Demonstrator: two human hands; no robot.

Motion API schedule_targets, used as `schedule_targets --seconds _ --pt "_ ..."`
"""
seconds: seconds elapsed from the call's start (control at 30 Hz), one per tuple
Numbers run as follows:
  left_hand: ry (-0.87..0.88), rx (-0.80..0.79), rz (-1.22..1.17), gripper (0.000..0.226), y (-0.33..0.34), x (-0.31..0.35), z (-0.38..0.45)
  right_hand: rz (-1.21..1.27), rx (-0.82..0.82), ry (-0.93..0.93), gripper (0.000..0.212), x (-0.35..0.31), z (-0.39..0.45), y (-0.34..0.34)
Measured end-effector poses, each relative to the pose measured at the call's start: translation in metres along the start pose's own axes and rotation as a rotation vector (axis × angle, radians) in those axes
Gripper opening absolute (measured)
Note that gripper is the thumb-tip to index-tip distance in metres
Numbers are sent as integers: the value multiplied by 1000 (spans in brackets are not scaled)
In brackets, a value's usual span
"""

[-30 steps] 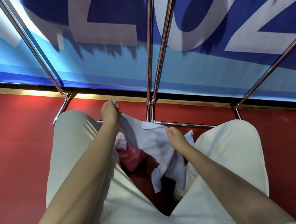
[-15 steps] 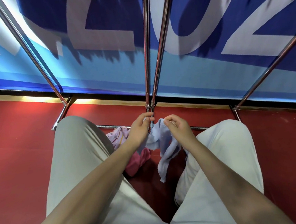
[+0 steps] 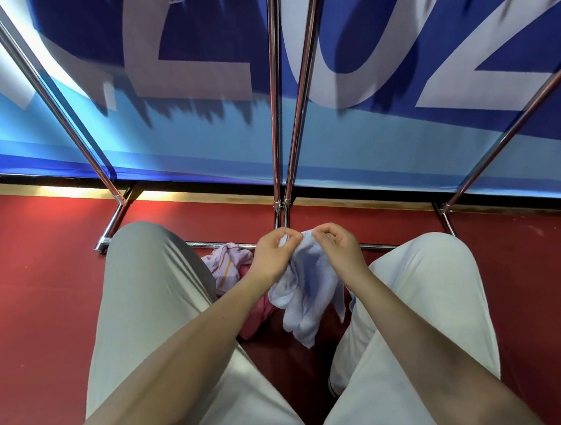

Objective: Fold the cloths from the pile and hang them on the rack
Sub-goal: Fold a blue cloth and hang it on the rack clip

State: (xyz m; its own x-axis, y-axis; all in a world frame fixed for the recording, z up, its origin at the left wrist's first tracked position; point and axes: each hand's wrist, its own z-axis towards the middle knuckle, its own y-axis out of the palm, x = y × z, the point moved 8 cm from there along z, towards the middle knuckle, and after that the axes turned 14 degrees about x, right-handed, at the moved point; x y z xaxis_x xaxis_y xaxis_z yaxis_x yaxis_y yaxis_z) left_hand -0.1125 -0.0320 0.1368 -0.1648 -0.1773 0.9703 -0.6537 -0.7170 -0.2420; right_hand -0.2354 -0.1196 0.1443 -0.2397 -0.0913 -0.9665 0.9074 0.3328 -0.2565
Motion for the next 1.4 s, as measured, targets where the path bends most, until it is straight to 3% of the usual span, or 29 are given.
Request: schedule_targets --seconds 0.1,0.3,0.43,0.7,0.87,1.03,1.17,1.3,1.4 --pt "-20 90 -21 15 -13 6 8 -49 -73 -65 7 -2 -3 8" --pt "-159 314 -114 29 -54 5 29 -189 -171 -144 34 5 -11 23" --pt "-290 490 -222 32 -87 -14 42 -191 -178 -100 34 12 -10 25" --pt "-303 633 -214 28 -127 -22 45 -403 -244 -179 33 29 -10 31" --pt "-296 700 -241 32 -146 -30 44 -500 -228 -46 28 60 -4 22" --pt "-338 715 -251 32 -149 -33 38 -398 -126 72 22 63 1 22" --pt "-397 544 -211 20 -132 -38 41 -211 15 44 14 30 6 9" --pt "-328 381 29 16 -98 -37 30 -112 -44 -85 12 -7 -3 10" --pt "-341 259 -47 19 -58 -33 12 -102 -98 -159 12 -23 -10 12"
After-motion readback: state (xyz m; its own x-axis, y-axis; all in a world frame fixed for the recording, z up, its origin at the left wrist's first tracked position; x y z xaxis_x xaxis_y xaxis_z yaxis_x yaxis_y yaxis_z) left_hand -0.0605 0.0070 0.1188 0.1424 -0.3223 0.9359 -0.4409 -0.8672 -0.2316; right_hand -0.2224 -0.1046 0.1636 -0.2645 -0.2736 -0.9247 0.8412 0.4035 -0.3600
